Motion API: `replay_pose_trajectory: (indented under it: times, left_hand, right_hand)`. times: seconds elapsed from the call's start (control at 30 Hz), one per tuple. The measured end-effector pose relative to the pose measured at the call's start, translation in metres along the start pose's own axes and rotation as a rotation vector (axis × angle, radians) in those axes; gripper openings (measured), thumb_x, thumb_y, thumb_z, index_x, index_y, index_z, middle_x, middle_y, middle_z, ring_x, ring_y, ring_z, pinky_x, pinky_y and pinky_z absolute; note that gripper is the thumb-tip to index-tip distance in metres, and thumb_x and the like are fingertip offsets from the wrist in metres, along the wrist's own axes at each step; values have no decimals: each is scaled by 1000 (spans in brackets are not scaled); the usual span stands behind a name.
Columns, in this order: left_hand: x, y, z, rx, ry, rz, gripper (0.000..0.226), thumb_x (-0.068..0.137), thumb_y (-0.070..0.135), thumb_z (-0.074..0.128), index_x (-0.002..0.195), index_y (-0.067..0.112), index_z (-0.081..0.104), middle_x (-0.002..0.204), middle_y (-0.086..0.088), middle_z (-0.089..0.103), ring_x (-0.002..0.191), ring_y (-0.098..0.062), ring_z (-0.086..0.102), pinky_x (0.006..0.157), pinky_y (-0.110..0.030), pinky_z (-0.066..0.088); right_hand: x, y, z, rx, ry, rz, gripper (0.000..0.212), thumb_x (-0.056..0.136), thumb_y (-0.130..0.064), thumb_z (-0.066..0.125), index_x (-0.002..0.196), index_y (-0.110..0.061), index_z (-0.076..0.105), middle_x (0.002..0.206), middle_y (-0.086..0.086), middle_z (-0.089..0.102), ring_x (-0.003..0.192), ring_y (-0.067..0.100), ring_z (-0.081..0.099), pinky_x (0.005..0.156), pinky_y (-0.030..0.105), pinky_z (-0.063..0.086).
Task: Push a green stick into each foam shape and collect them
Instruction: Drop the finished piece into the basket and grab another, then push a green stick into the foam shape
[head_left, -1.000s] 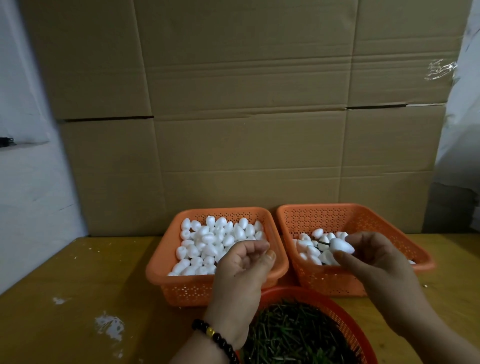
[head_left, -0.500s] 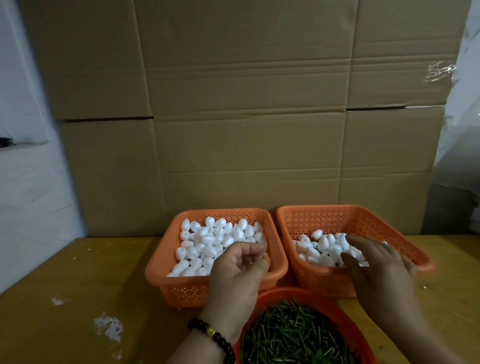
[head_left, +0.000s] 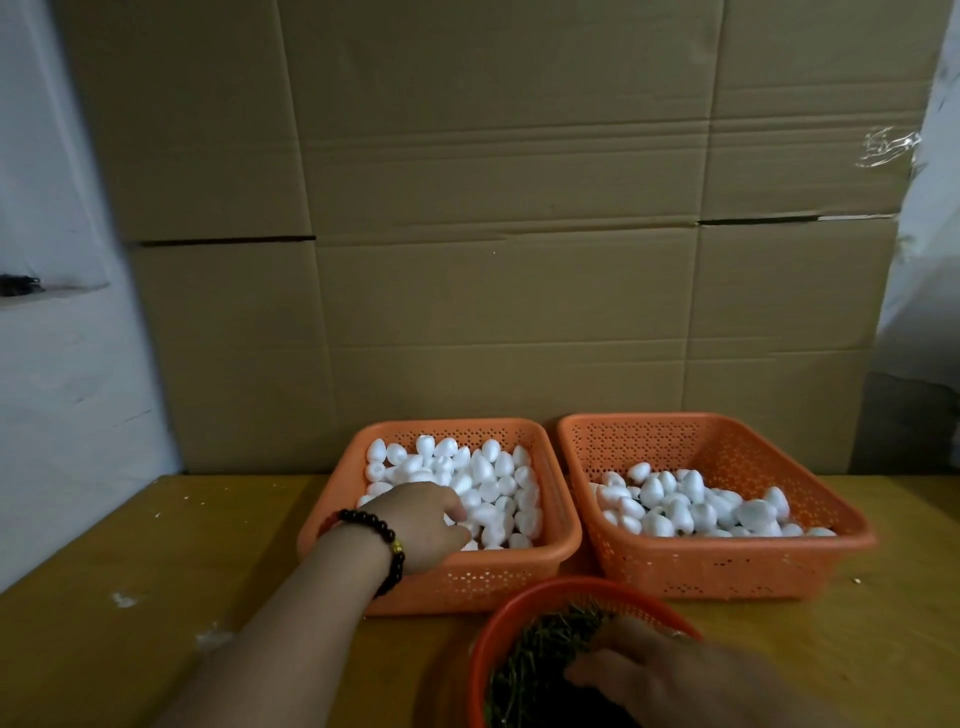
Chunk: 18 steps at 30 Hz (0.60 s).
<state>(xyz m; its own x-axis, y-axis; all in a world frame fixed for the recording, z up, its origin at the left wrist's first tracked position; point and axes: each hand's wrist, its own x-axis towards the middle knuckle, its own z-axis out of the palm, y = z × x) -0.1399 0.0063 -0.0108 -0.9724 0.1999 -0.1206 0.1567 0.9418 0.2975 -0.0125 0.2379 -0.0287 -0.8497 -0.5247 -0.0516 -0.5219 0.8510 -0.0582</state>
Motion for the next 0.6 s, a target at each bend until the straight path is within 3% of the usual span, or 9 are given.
replay_pose_trajectory:
  times: [0.13, 0.23, 0.4, 0.6]
  left_hand:
    - [14, -2, -14, 132, -267, 12, 54, 87, 60, 48, 136, 37, 48, 148, 10, 41, 134, -12, 39, 110, -31, 32]
    - [21, 3, -18, 177, -404, -20, 59, 88, 56, 49, 144, 41, 35, 155, 9, 30, 140, -17, 30, 108, -32, 29]
    - [29, 18, -12, 307, -375, 33, 46, 97, 39, 42, 143, 35, 40, 148, 6, 40, 129, -17, 42, 99, -30, 37]
    - [38, 26, 4, 343, -332, 80, 40, 101, 27, 43, 139, 16, 48, 137, -7, 50, 122, -23, 49, 97, -30, 40]
  right_hand:
    - [3, 2, 3, 34, -104, -27, 45, 92, -59, 24, 137, -55, 20, 144, -27, 24, 137, 6, 30, 114, 38, 26]
    - [7, 4, 9, 24, -195, -72, 48, 91, -58, 23, 138, -54, 21, 148, -24, 21, 140, 9, 27, 115, 41, 24]
    - [11, -1, 19, -45, -97, -71, 41, 97, -53, 27, 136, -43, 33, 142, -9, 35, 140, 14, 29, 114, 39, 25]
    - [16, -8, 21, -55, 13, -31, 26, 99, -41, 37, 121, -29, 44, 122, -2, 45, 120, 17, 48, 105, 33, 38]
